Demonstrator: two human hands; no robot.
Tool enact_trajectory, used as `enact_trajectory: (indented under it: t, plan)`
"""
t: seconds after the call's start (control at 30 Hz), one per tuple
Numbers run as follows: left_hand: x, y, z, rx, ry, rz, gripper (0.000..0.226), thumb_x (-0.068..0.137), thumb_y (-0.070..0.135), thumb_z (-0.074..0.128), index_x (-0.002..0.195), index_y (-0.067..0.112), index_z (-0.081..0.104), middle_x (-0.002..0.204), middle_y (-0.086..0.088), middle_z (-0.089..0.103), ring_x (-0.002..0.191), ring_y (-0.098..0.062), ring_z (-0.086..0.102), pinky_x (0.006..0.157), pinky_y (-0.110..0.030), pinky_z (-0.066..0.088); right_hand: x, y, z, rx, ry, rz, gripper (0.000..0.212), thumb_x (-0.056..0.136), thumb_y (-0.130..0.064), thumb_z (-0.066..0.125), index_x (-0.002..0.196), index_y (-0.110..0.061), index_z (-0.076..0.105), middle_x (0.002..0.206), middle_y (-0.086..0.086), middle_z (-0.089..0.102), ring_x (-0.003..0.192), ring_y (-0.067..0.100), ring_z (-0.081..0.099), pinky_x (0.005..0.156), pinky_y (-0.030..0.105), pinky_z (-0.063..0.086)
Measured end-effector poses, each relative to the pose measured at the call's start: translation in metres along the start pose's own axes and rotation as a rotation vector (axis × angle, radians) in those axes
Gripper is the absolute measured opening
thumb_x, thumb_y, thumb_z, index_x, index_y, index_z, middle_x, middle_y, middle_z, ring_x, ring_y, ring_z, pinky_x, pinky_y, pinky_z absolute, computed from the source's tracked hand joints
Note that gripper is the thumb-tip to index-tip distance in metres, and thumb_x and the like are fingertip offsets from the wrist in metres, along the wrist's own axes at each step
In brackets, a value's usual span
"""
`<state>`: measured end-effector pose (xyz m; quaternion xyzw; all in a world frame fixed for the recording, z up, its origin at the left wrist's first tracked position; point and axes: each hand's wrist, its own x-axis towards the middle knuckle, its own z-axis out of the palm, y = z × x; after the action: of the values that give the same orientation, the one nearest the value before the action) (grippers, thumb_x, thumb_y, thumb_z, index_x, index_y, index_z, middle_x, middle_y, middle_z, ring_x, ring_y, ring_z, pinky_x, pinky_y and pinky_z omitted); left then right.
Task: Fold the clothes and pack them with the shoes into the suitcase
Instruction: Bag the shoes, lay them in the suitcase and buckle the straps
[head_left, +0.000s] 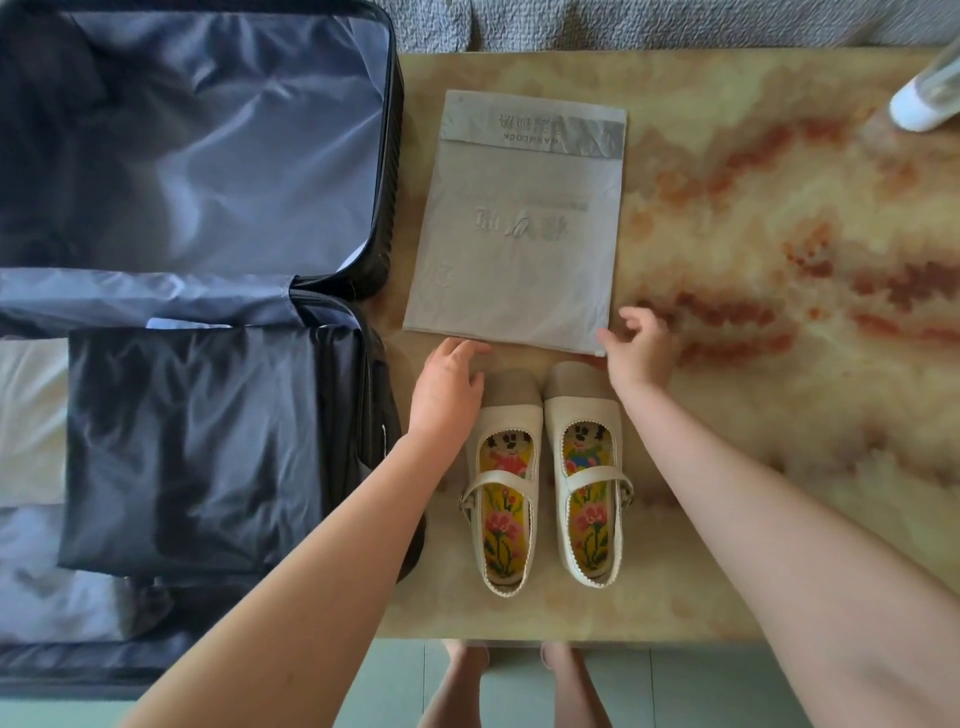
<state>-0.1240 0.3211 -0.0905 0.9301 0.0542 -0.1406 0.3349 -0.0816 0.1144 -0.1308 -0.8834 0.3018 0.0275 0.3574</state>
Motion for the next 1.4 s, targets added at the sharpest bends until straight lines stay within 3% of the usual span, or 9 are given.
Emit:
enact_trajectory:
  t: [0.1, 0.2, 0.3, 0.43, 0.73, 0.97, 1.1, 1.17, 1.4]
  plan:
    - [0.002, -0.001, 0.001, -0.005, 0.005, 0.005, 0.034, 0.092, 0.005, 0.052, 0.124, 0.014, 0.059, 0.128, -0.002, 0.054, 0.117, -0.019, 0.050, 0.088, -0.023, 0.040, -0.003, -0.004, 0.011, -0.264, -0.212, -0.358, 0.056, 0.083, -0.017, 0.072, 0.135, -0.017, 0.053, 0.140, 0.005, 0.052, 0.136, 0.028, 0.034, 0.107, 0.038, 0.031]
    - [0.003, 0.000, 0.002, -0.034, 0.001, -0.003, 0.034, 0.092, 0.005, 0.053, 0.124, 0.014, 0.059, 0.127, -0.003, 0.054, 0.114, -0.020, 0.052, 0.088, -0.025, 0.042, 0.001, -0.002, 0.017, -0.459, -0.287, -0.440, 0.058, 0.085, -0.019, 0.070, 0.139, -0.018, 0.049, 0.146, 0.002, 0.044, 0.141, 0.025, 0.030, 0.110, 0.039, 0.029]
    - [0.003, 0.000, 0.002, -0.036, -0.005, -0.002, 0.033, 0.093, 0.005, 0.052, 0.124, 0.013, 0.059, 0.127, -0.003, 0.055, 0.114, -0.019, 0.052, 0.086, -0.021, 0.040, 0.007, -0.005, 0.014, -0.534, -0.309, -0.433, 0.053, 0.086, -0.020, 0.069, 0.136, -0.018, 0.052, 0.141, 0.002, 0.052, 0.131, 0.022, 0.044, 0.103, 0.034, 0.037]
    - [0.005, -0.002, 0.002, -0.035, -0.008, -0.019, 0.033, 0.093, 0.006, 0.052, 0.125, 0.014, 0.058, 0.129, -0.002, 0.054, 0.115, -0.018, 0.052, 0.085, -0.018, 0.037, 0.005, -0.009, 0.006, -0.716, -0.282, -0.562, 0.035, 0.088, -0.013, 0.065, 0.123, -0.012, 0.061, 0.127, 0.004, 0.061, 0.115, 0.025, 0.053, 0.081, 0.034, 0.046]
    - [0.002, -0.004, 0.000, -0.012, -0.031, -0.028, 0.035, 0.095, 0.010, 0.050, 0.129, 0.016, 0.056, 0.132, -0.002, 0.051, 0.116, -0.017, 0.052, 0.085, -0.017, 0.037, 0.005, 0.000, -0.002, -1.029, -0.329, -0.784, 0.028, 0.094, -0.005, 0.045, 0.117, -0.014, 0.058, 0.128, 0.001, 0.060, 0.104, 0.022, 0.065, 0.073, 0.029, 0.046]
    - [0.003, -0.002, 0.001, -0.012, -0.016, -0.041, 0.035, 0.095, 0.008, 0.050, 0.129, 0.015, 0.056, 0.133, 0.000, 0.050, 0.113, -0.015, 0.052, 0.082, -0.015, 0.036, 0.010, 0.004, -0.006, -0.887, -0.348, -0.746, 0.024, 0.096, -0.018, 0.052, 0.116, -0.014, 0.064, 0.131, 0.001, 0.059, 0.112, 0.022, 0.060, 0.079, 0.031, 0.049]
    - [0.007, -0.003, 0.002, 0.020, -0.006, 0.007, 0.036, 0.094, 0.004, 0.051, 0.127, 0.014, 0.057, 0.132, -0.001, 0.051, 0.119, -0.016, 0.049, 0.087, -0.015, 0.034, 0.011, 0.008, -0.011, -0.813, -0.413, -0.701, 0.043, 0.093, -0.015, 0.058, 0.135, -0.014, 0.053, 0.149, -0.001, 0.040, 0.135, 0.020, 0.040, 0.092, 0.038, 0.046]
    - [0.010, -0.005, 0.003, 0.033, -0.008, 0.023, 0.036, 0.093, 0.003, 0.050, 0.126, 0.014, 0.057, 0.131, -0.001, 0.052, 0.121, -0.017, 0.048, 0.089, -0.016, 0.034, 0.013, 0.011, -0.014, -0.801, -0.422, -0.674, 0.041, 0.093, -0.011, 0.056, 0.134, -0.014, 0.053, 0.151, -0.002, 0.037, 0.139, 0.018, 0.034, 0.096, 0.038, 0.045]
    - [0.014, -0.009, 0.000, 0.066, -0.027, 0.041, 0.036, 0.093, 0.002, 0.050, 0.125, 0.014, 0.058, 0.131, -0.001, 0.054, 0.123, -0.018, 0.046, 0.094, -0.023, 0.038, 0.017, 0.026, -0.016, -0.694, -0.337, -0.708, 0.026, 0.094, -0.005, 0.054, 0.114, -0.011, 0.067, 0.139, 0.000, 0.053, 0.128, 0.022, 0.050, 0.087, 0.039, 0.049]
